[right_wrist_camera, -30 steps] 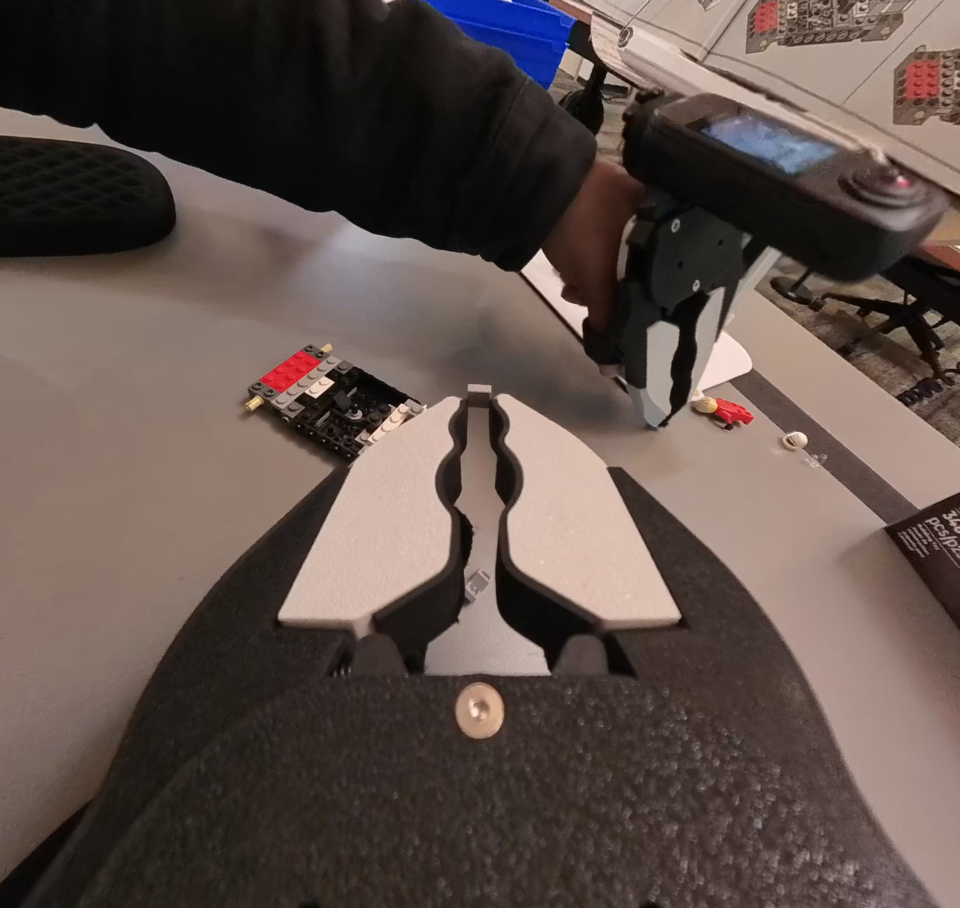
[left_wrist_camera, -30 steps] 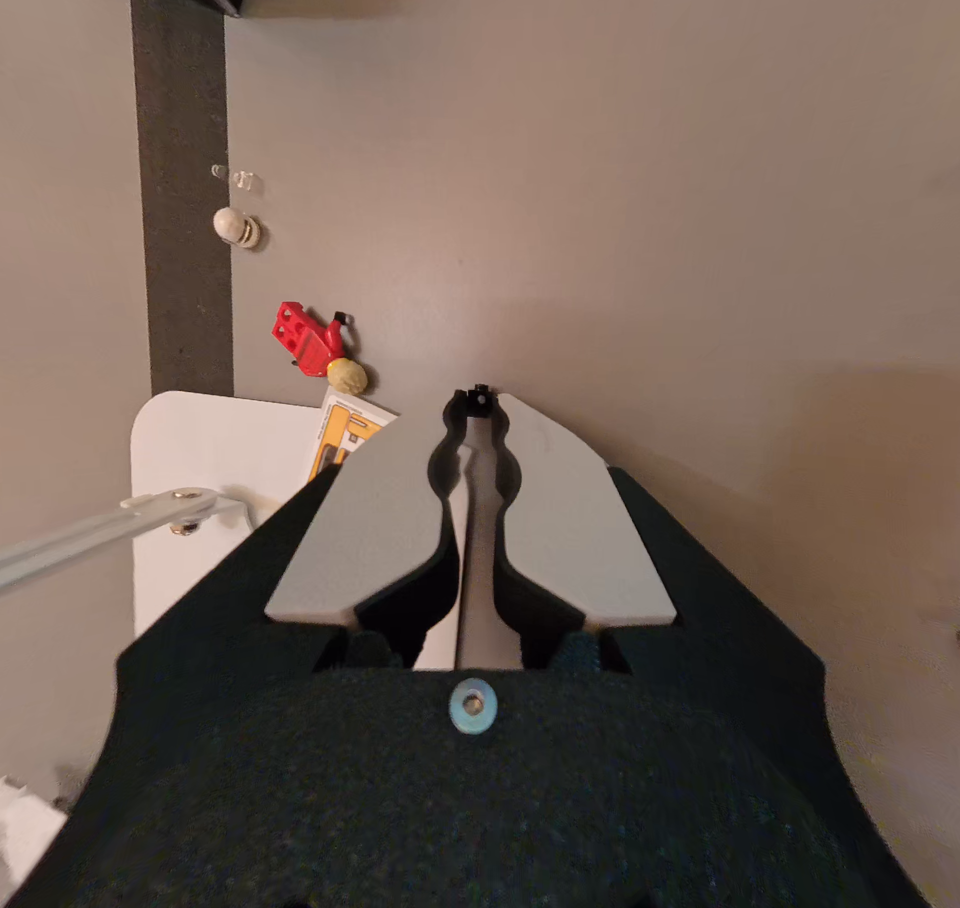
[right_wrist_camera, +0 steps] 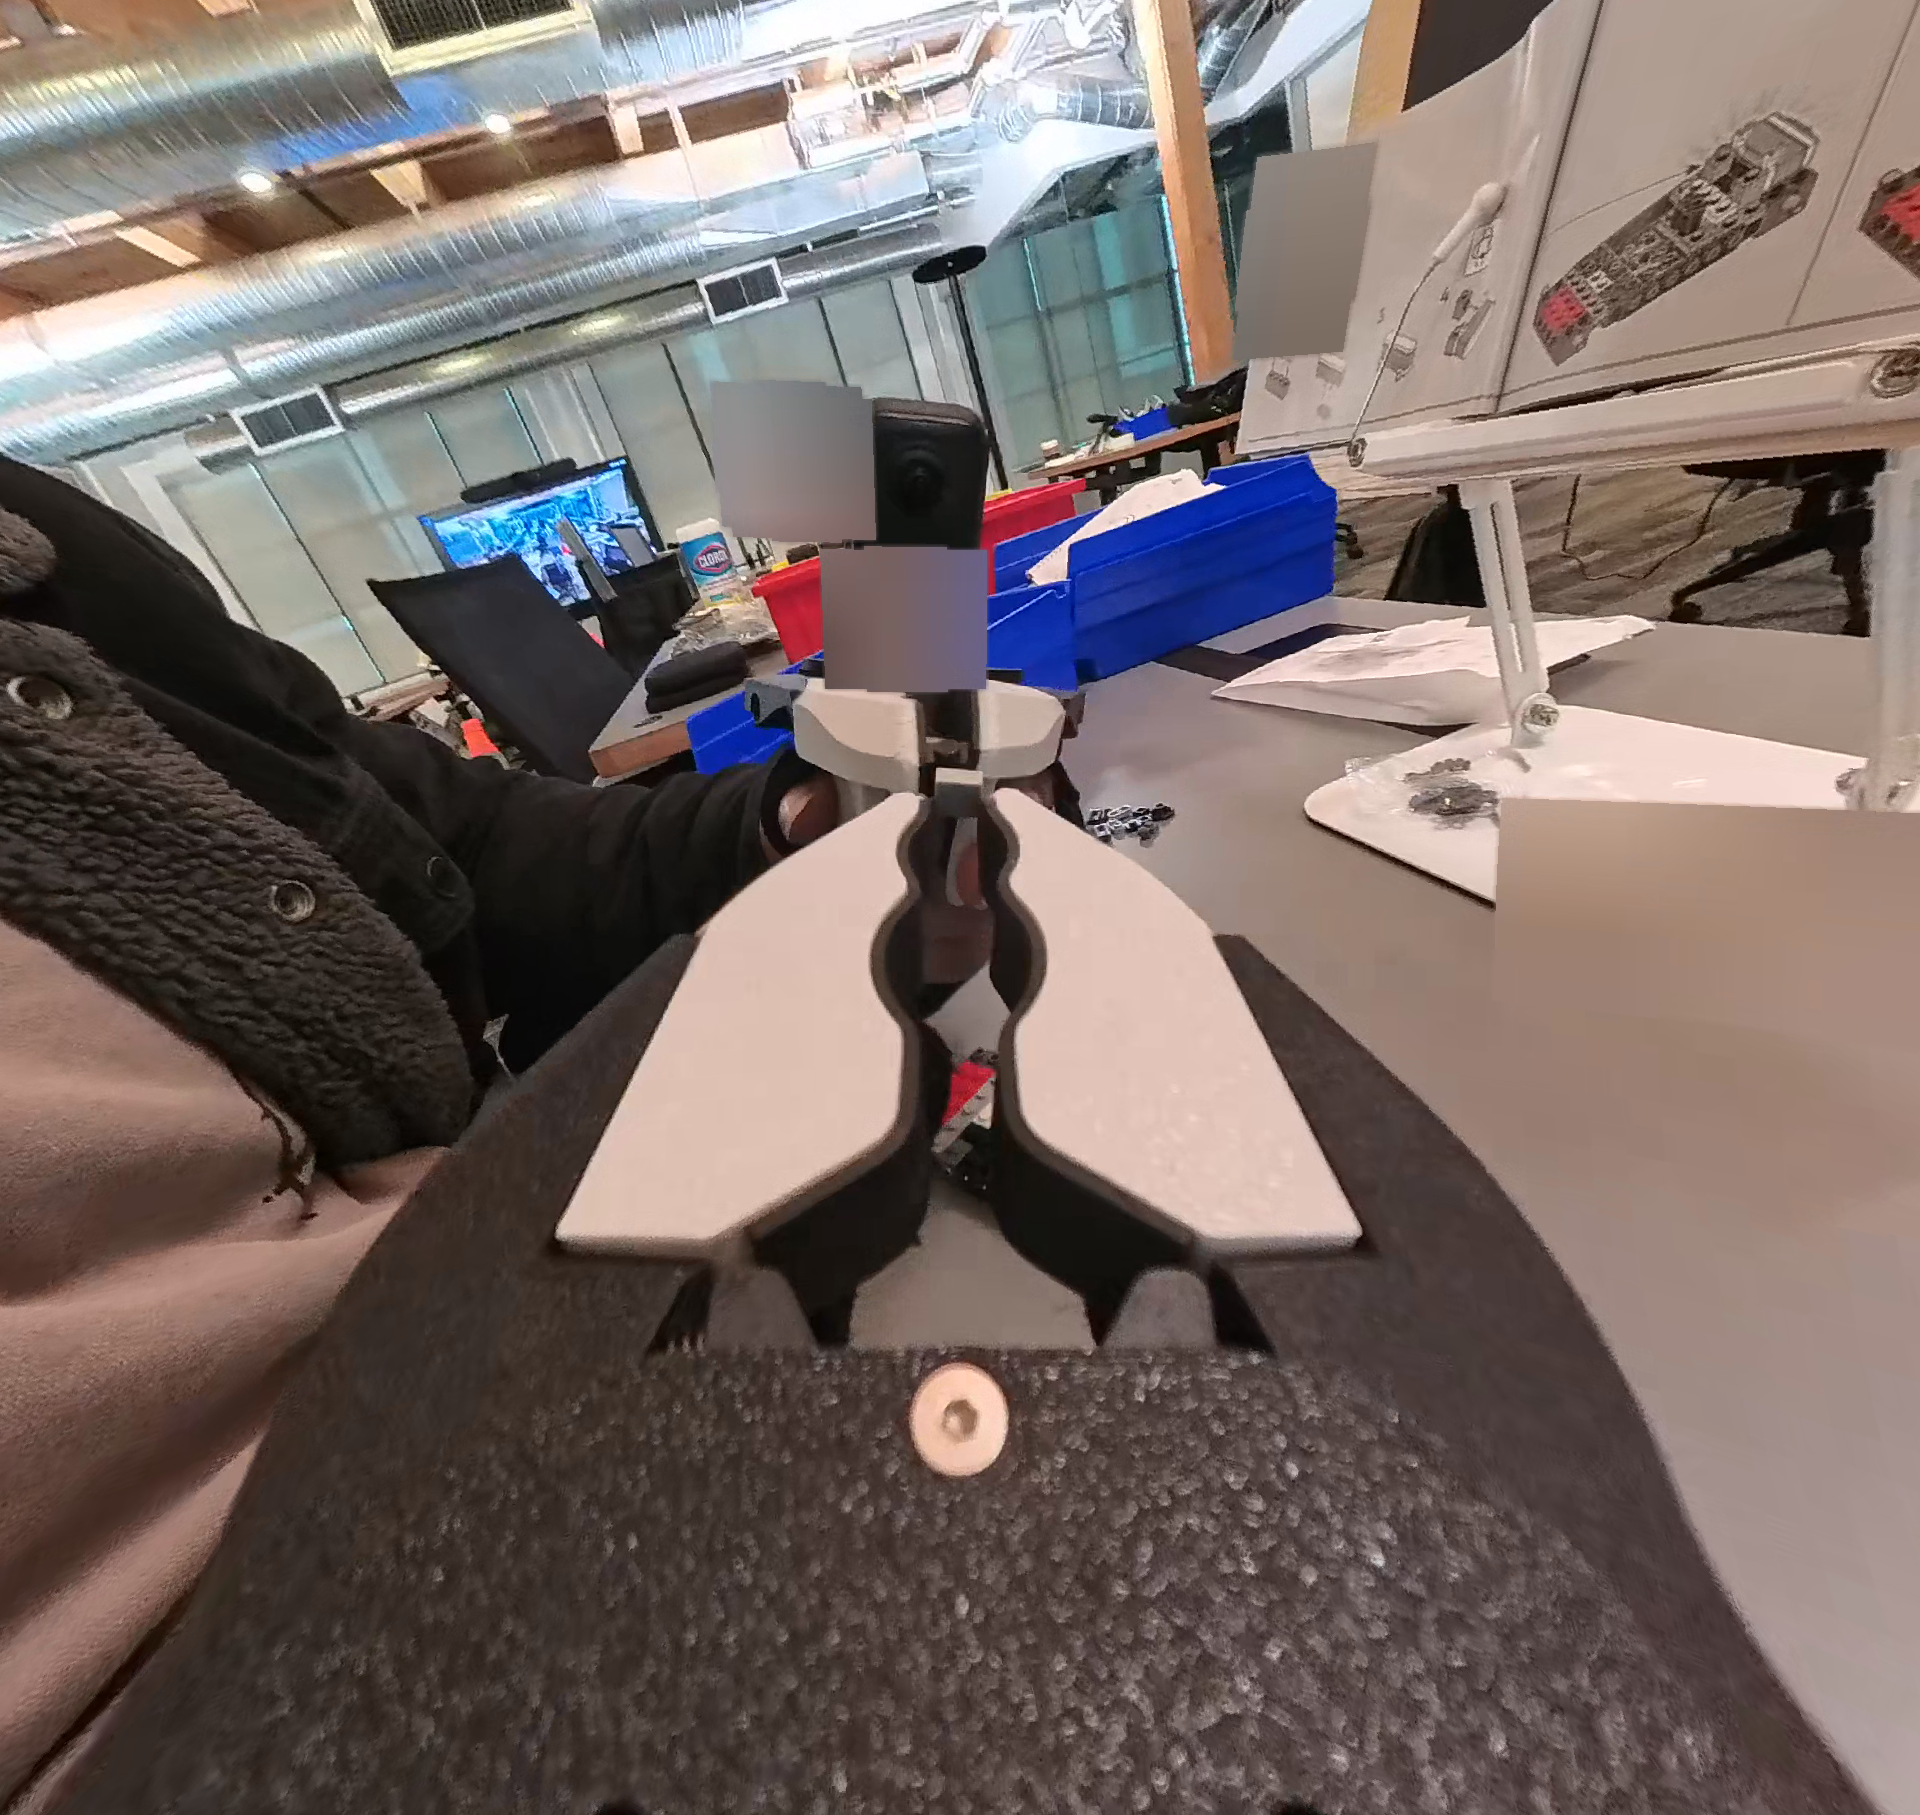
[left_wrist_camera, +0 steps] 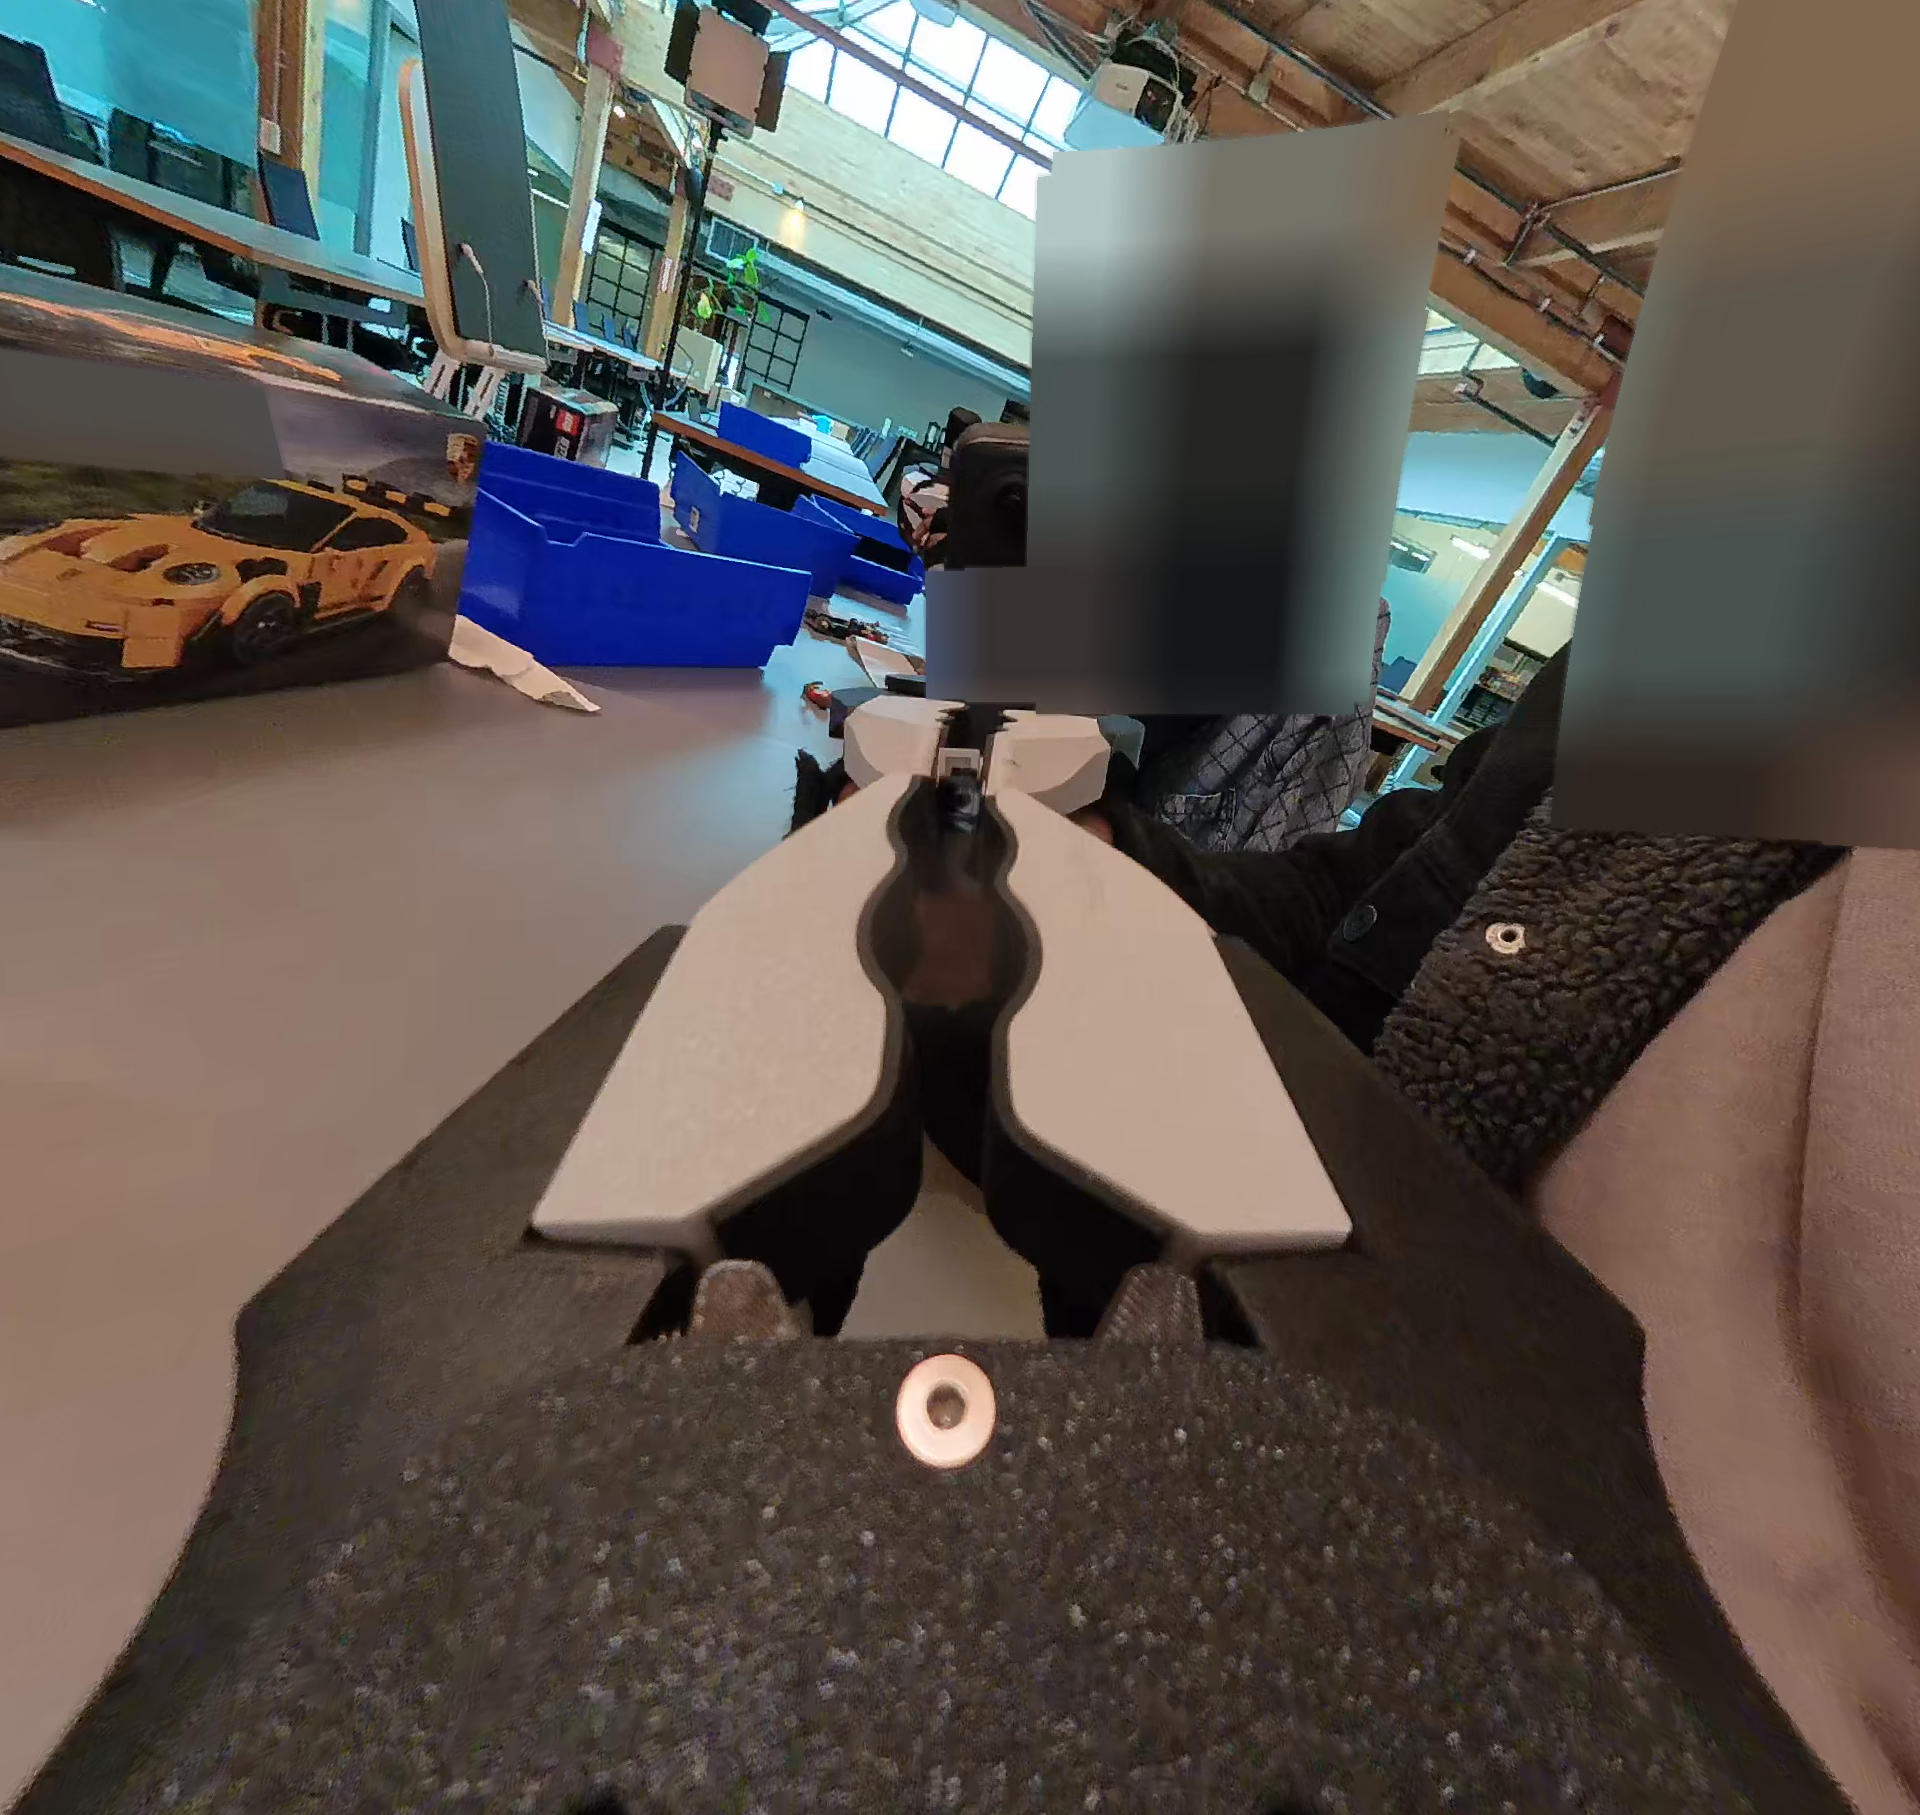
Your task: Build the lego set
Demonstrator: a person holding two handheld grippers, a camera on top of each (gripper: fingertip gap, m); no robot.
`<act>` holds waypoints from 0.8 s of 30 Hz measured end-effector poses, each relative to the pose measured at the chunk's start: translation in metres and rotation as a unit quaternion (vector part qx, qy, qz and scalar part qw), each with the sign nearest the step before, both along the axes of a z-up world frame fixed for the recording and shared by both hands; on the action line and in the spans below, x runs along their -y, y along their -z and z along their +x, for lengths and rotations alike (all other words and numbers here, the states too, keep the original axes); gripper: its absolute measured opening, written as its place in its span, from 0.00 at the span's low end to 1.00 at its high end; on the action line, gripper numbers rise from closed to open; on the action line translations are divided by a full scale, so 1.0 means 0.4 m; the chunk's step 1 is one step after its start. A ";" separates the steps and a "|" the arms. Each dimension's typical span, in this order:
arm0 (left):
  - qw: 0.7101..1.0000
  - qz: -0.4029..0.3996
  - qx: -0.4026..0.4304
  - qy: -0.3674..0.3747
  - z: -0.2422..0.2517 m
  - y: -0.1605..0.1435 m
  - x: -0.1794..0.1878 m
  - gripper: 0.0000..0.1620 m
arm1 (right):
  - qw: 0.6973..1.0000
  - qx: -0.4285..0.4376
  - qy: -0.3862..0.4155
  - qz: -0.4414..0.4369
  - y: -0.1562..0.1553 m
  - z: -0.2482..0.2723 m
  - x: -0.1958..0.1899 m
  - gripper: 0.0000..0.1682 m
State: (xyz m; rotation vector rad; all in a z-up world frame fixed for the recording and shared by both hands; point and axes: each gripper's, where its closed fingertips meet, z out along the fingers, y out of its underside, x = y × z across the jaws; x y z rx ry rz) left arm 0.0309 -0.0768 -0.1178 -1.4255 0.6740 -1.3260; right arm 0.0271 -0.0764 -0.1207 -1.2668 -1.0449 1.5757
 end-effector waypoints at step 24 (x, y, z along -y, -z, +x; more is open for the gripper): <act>0.999 -0.046 0.027 -0.001 0.013 0.001 -0.010 0.05 | 0.996 -0.048 -0.025 -0.070 -0.013 0.009 -0.009 0.04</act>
